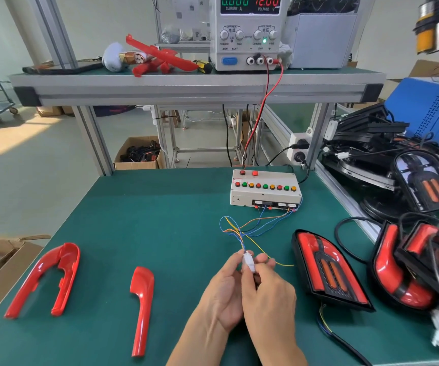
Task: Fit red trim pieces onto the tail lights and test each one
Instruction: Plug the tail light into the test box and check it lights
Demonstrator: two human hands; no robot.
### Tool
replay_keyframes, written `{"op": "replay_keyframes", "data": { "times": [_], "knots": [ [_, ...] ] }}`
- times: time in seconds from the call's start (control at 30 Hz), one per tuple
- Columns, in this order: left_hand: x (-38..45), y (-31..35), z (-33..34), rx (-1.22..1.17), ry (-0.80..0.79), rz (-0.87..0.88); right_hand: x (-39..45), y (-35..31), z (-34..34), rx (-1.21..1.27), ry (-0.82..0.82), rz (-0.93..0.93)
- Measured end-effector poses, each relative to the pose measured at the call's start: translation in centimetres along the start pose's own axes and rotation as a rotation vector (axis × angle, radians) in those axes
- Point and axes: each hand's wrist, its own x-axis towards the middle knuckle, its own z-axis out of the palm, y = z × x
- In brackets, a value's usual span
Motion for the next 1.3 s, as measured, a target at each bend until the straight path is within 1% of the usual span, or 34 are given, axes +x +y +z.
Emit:
{"op": "replay_keyframes", "data": {
  "times": [0.17,0.27,0.3,0.37,0.43,0.5,0.53,0.57,0.6,0.63,0.67,0.7,0.77,0.8,0.83,0.9,0.97,1.03,1.1,1.17,1.23,1.3],
  "knots": [
    [0.2,0.2,-0.4,-0.043,-0.037,-0.052,0.1,-0.3,0.3,-0.015,0.055,-0.035],
    [0.2,0.2,-0.3,-0.041,-0.017,-0.03,0.1,-0.2,0.3,-0.016,0.079,-0.025],
    [0.1,0.2,-0.2,-0.044,-0.008,-0.017,0.2,-0.2,0.2,-0.018,0.059,-0.005],
    [0.0,0.3,0.2,-0.051,0.012,0.003,0.8,-0.5,-0.4,-0.081,-0.061,0.009],
    [0.2,0.5,0.5,-0.069,0.1,0.01,1.1,-0.6,-1.1,-0.164,-0.219,-0.011],
    [0.5,0.6,0.8,-0.074,0.189,0.006,0.4,-0.8,-2.6,-0.243,-0.289,-0.063],
    [0.5,0.7,0.9,-0.054,0.232,0.023,-0.3,-0.8,-3.6,-0.252,-0.266,-0.102],
    [0.5,0.9,1.0,-0.002,0.276,0.055,-1.0,-0.6,-4.8,-0.191,-0.188,-0.148],
    [0.4,1.0,1.1,0.082,0.33,0.09,-1.7,-0.3,-6.3,-0.091,-0.094,-0.167],
    [0.1,1.0,1.1,0.19,0.389,0.123,-2.2,0.2,-8.1,-0.02,0.036,-0.17],
    [-0.2,1.0,1.0,0.303,0.446,0.157,-2.5,0.9,-9.8,0.018,0.152,-0.121],
    [-0.7,1.0,0.9,0.403,0.498,0.202,-2.5,2.0,-11.3,0.052,0.218,-0.032],
    [-1.3,1.1,0.6,0.581,0.611,0.355,-1.7,4.4,-13.7,0.156,0.282,0.242],
    [-1.5,1.1,0.5,0.674,0.67,0.461,-1.1,5.8,-14.6,0.207,0.276,0.373],
    [-1.8,1.1,0.4,0.765,0.719,0.576,-0.6,7.0,-15.6,0.223,0.248,0.444],
    [-2.0,1.3,0.8,0.904,0.769,0.774,0.5,9.1,-16.6,0.208,0.191,0.515],
    [-1.6,1.8,1.5,1.001,0.749,0.89,1.3,10.2,-16.4,0.23,0.105,0.562],
    [-0.5,2.9,2.4,1.124,0.708,0.939,2.3,10.3,-15.7,0.312,0.031,0.639],
    [1.1,4.4,3.2,1.266,0.672,0.939,3.6,10.1,-15.0,0.381,-0.068,0.712],
    [3.0,6.3,3.7,1.367,0.652,0.88,4.7,10.4,-14.5,0.44,-0.183,0.752],
    [5.1,8.4,3.7,1.423,0.636,0.76,5.5,10.4,-14.3,0.441,-0.316,0.743],
    [7.1,10.2,3.5,1.475,0.596,0.615,6.0,10.0,-14.2,0.401,-0.432,0.68]
  ]
}}
